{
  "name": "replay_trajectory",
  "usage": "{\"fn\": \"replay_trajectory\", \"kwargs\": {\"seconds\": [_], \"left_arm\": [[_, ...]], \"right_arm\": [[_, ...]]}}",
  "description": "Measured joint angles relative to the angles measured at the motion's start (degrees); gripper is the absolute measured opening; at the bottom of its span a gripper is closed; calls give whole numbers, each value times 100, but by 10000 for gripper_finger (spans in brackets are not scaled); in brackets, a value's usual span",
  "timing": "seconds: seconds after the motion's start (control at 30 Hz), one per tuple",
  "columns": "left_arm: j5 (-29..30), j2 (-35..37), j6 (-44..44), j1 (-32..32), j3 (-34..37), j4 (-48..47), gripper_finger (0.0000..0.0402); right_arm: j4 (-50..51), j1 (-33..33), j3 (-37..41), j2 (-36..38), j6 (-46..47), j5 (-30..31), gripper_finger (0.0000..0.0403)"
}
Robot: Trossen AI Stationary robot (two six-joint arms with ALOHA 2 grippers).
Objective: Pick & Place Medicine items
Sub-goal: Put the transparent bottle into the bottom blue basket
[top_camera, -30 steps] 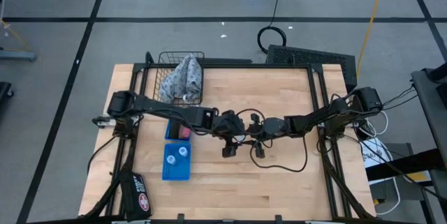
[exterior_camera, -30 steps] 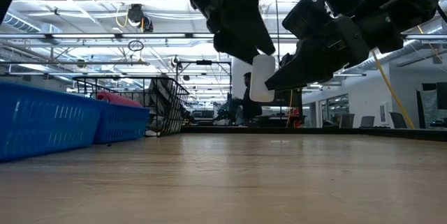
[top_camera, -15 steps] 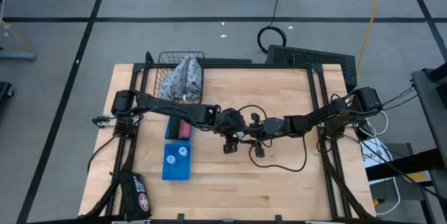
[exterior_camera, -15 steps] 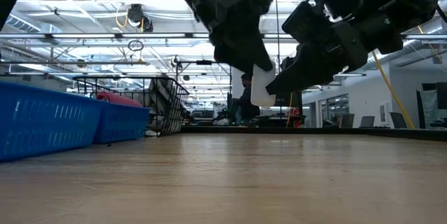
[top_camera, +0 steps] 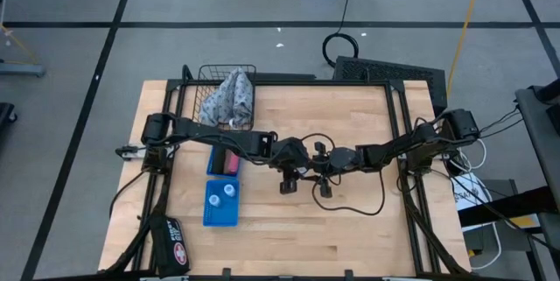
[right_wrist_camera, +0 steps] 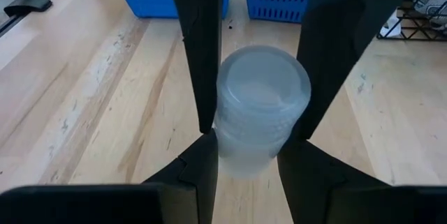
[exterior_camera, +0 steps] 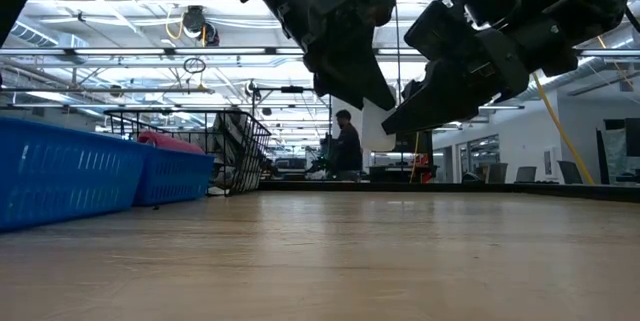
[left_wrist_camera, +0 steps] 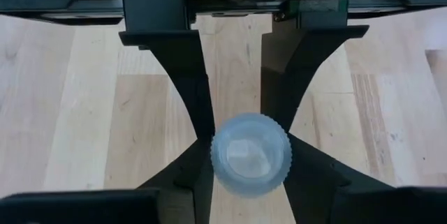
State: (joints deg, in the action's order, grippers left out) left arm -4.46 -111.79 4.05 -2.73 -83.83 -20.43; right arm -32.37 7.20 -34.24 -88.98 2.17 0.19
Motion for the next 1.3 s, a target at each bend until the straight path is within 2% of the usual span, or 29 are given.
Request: {"fn": "replay_trajectory", "kwargs": {"seconds": [0.17, 0.3, 0.43, 0.53, 0.67, 0.8, 0.93, 1.03, 1.17, 1.23, 1.3], "left_arm": [[21, 122, -189, -4, 0, -229, 140], [152, 476, -137, -106, 0, -782, 139], [210, 840, -16, -303, 108, -1320, 139], [471, 1193, 259, -528, 490, -1261, 139], [868, 1943, 1078, -872, 1168, -1191, 139], [1439, 2664, 2115, -1440, 1879, -1231, 139], [1904, 3258, 3163, -2287, 2621, -1153, 139], [2554, 3424, 3744, -3075, 3153, -1105, 139], [3570, 3429, 4036, -3989, 3536, -902, 139], [3895, 3425, 4340, -4266, 3650, -916, 140], [3977, 3429, 4710, -4366, 3754, -853, 141]], "right_arm": [[41, -2, -10, -1, -11, 42, 123], [0, -4, -26, 36, -6, 53, 142], [451, 7, 55, 63, 13, -74, 163], [432, -9, -8, 192, -9, -46, 173], [703, -11, 44, 141, 11, -30, 177], [480, -22, -9, 176, 13, -19, 172], [400, -34, 13, 153, -2, -15, 169], [364, -65, 2, 167, 5, -15, 169], [339, -81, 10, 161, 13, 1, 166], [339, -81, 7, 163, 15, 1, 165], [346, -81, 9, 163, 15, 9, 165]]}}
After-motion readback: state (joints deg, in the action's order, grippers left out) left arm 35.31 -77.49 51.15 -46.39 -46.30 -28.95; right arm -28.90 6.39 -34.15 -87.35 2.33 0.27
